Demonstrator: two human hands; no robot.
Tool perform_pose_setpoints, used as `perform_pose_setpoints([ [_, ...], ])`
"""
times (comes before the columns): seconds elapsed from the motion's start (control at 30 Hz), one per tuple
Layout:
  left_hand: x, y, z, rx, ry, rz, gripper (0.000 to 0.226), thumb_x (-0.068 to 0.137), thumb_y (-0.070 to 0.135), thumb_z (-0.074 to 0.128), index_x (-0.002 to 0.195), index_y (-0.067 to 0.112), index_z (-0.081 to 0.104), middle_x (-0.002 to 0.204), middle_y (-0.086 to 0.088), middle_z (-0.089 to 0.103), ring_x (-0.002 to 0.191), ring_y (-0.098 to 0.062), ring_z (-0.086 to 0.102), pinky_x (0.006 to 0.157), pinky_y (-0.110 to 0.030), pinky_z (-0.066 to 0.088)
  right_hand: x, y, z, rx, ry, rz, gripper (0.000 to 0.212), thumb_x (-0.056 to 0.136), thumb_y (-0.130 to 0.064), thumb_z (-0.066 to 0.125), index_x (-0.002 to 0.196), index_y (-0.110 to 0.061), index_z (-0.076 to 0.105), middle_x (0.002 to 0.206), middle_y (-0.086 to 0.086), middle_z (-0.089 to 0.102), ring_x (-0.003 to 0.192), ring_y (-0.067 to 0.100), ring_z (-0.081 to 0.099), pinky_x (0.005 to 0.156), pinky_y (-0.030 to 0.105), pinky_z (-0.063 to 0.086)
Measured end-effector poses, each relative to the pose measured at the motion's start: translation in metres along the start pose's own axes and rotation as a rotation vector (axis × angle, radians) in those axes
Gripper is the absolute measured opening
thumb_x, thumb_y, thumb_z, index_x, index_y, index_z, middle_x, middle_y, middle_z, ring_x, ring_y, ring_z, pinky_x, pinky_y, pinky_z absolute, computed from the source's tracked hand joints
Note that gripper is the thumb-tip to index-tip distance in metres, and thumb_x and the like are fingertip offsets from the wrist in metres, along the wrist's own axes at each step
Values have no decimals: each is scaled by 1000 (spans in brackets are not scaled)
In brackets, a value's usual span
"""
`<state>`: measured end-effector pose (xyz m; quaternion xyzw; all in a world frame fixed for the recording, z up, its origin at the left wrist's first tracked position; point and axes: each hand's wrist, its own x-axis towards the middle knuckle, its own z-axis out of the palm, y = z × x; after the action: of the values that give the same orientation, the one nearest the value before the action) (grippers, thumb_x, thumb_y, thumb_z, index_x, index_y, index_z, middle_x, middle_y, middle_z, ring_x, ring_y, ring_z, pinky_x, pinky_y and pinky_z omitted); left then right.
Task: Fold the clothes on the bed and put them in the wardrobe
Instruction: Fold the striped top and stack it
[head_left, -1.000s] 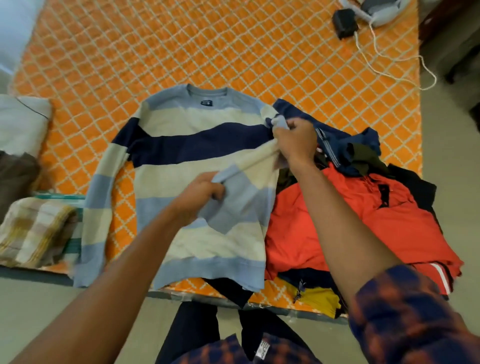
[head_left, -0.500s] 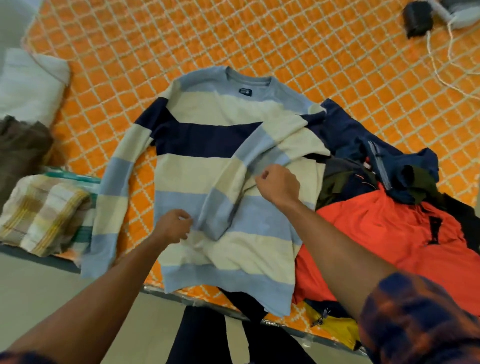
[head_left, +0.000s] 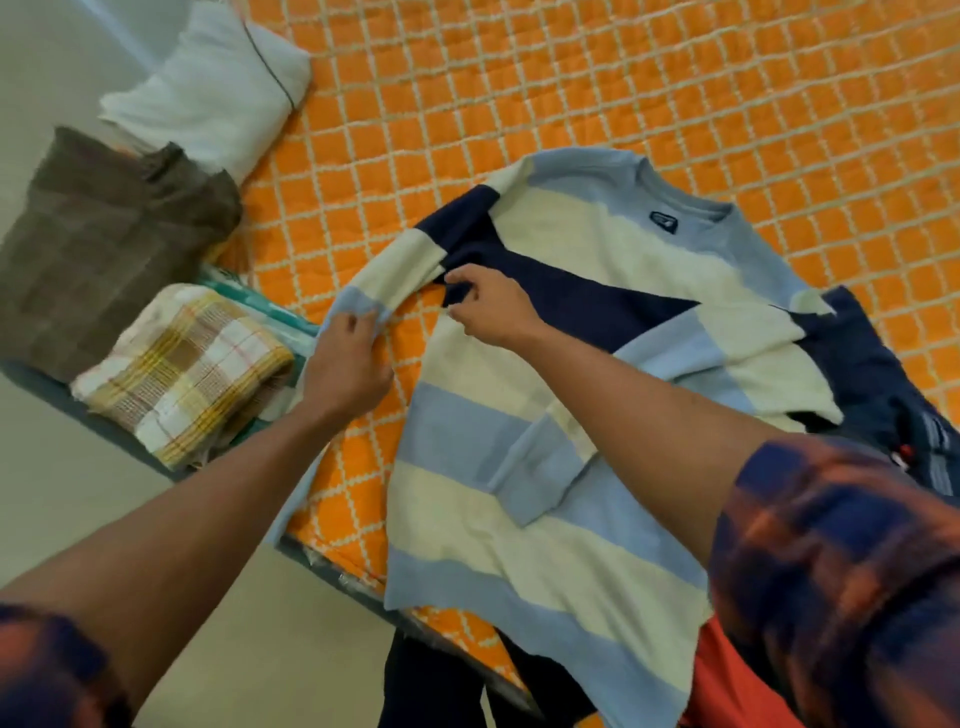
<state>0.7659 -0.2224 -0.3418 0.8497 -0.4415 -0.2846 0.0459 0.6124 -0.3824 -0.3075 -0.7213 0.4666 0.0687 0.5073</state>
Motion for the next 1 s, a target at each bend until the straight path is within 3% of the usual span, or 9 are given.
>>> perform_pose_setpoints([
  [0.1, 10, -1, 9, 198, 62, 80, 55, 92, 13, 54, 145, 11, 39, 133, -23, 45, 112, -46, 52, 73, -53, 50, 26, -13, 30, 11, -46, 31, 44, 90, -17, 59, 133, -25, 59, 93, -6, 66, 87, 20, 68, 76, 42, 56],
  [0.23, 27, -3, 5, 261, 66, 95, 37, 92, 7, 53, 128, 7, 44, 121, -24, 48, 87, -46, 57, 55, -44, 37, 34, -13, 66, -13, -82, 78, 41, 90, -20, 60, 131, -24, 60, 121, 3, 67, 105, 24, 64, 85, 43, 55],
  [0.33, 33, -1, -12, 77, 27, 31, 12, 90, 9, 55, 102, 7, 54, 98, -19, 54, 81, -39, 55, 58, -38, 31, 24, -6, 90, 113, -51, 112, 8, 88, -23, 64, 91, -17, 67, 85, 7, 71, 79, 28, 67, 74, 50, 56],
  [0.37, 34, -2, -18, -32, -4, -7, 4, 88, 10, 55, 91, 7, 54, 87, -16, 53, 77, -36, 52, 57, -36, 28, 19, -6, 96, 249, -48, 153, 13, 90, -27, 67, 84, -16, 65, 79, 7, 69, 71, 26, 66, 67, 47, 56],
  [0.53, 6, -1, -58, -437, 49, 45, 16, 75, 23, 43, 64, 11, 45, 61, -7, 38, 54, -19, 32, 56, -34, 23, -15, -29, 110, 823, 11, 260, 50, 99, -49, 60, 115, -2, 65, 88, 14, 67, 73, 23, 66, 50, 26, 44],
  [0.67, -31, 14, -64, -435, 189, 158, 12, 94, 21, 46, 99, 14, 55, 66, -1, 50, 57, -17, 48, 51, -36, 36, -29, -61, 106, 963, 57, 225, 36, 98, -40, 64, 111, -6, 68, 87, 9, 70, 72, 19, 68, 56, 25, 53],
  [0.8, -60, 18, -42, -240, 364, 196, 43, 97, 29, 58, 135, 14, 43, 77, 0, 56, 61, -25, 56, 46, -29, 29, -34, -80, 93, 941, 76, 274, 13, 99, -25, 64, 94, -13, 65, 80, 2, 67, 75, 16, 67, 66, 29, 55],
  [0.9, -78, 11, -14, -150, 403, 151, 45, 88, 20, 65, 127, 18, 42, 90, -8, 62, 69, -34, 61, 50, -35, 40, -35, -86, 80, 827, 176, 276, 30, 98, -26, 61, 118, -4, 60, 108, 13, 68, 100, 28, 67, 89, 43, 57],
  [1.0, -83, -5, -1, -114, 325, -116, 36, 83, 24, 67, 112, 16, 48, 89, -8, 60, 77, -38, 63, 60, -42, 47, -42, -95, 65, 892, 148, 308, 42, 105, -24, 54, 141, -3, 48, 133, 18, 59, 117, 37, 60, 101, 54, 52],
])
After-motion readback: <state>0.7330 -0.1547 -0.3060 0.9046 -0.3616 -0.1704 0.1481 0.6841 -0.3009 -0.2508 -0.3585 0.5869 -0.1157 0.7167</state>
